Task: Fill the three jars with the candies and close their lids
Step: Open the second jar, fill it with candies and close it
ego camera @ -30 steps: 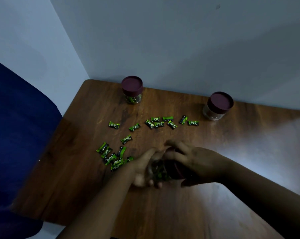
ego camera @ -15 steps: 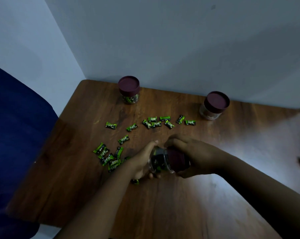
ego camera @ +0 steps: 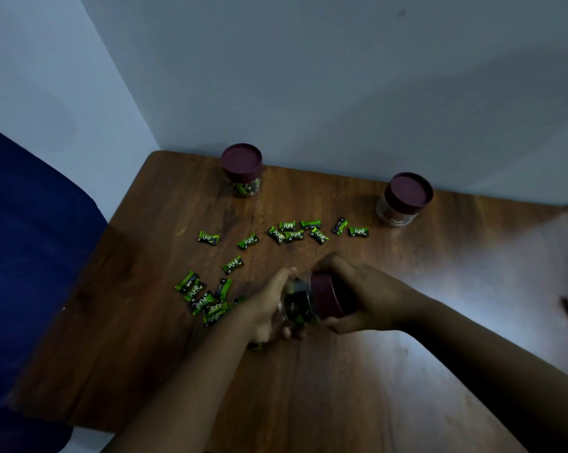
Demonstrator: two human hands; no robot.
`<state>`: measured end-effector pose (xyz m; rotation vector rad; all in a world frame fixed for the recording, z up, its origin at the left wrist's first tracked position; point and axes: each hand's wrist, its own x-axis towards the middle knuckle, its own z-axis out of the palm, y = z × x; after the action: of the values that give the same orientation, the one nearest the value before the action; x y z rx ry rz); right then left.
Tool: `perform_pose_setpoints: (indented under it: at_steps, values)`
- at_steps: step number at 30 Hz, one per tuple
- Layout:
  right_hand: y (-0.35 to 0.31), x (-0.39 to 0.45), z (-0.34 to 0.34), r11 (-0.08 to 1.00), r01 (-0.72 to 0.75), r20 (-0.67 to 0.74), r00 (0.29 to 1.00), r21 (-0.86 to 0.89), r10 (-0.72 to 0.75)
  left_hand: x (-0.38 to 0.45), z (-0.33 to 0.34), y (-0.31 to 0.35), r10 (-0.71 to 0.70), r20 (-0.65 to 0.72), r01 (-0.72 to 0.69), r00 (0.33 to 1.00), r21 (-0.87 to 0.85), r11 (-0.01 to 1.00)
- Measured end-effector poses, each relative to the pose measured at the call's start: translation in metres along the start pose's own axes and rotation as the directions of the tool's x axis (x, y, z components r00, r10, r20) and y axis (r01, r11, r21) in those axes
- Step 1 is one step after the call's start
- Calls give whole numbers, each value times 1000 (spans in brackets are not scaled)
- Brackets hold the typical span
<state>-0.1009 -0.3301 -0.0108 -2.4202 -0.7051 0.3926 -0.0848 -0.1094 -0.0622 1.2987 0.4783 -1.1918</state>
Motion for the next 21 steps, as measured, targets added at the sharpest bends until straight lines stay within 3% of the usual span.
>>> perform_pose_setpoints:
  at_steps: [6, 10, 13, 14, 15, 16, 17, 18, 19, 21]
  values:
    - [-5, 3, -14, 939, 252, -28, 964, -236, -265, -11, -8, 20, -98, 127, 91, 987, 59, 994]
    - [-8, 5, -21, 933, 268, -6, 961, -241, -278, -11, -9, 24, -93, 185, 85, 978, 52, 995]
    - [-3, 6, -17, 993, 75, -13, 997, -91, -76, -6, -2, 19, -26, 124, 27, 992, 0, 1000]
    - [-3, 7, -14, 996, -87, -10, 996, 13, 87, -3, 2, 16, 17, 86, -17, 996, 2, 1000]
    - [-3, 9, -12, 937, -309, 40, 951, 162, 307, 0, 6, 11, 65, 50, -66, 997, 21, 998]
    - [-2, 12, -12, 781, -539, 156, 841, 314, 518, 3, 11, 6, 111, 20, -112, 994, 50, 992]
    - [-1, 11, -13, 580, -697, 298, 711, 422, 637, 5, 15, 1, 147, -4, -147, 989, 71, 987]
    - [1, 10, -12, 455, -746, 377, 649, 486, 661, 6, 18, -3, 163, -26, -161, 986, 70, 984]
    - [4, 9, -10, 465, -723, 374, 674, 511, 637, 7, 17, -4, 159, -42, -157, 986, 46, 987]
    - [8, 3, -7, 736, -488, 200, 871, 469, 449, 6, 10, -2, 113, -43, -114, 993, -23, 993]
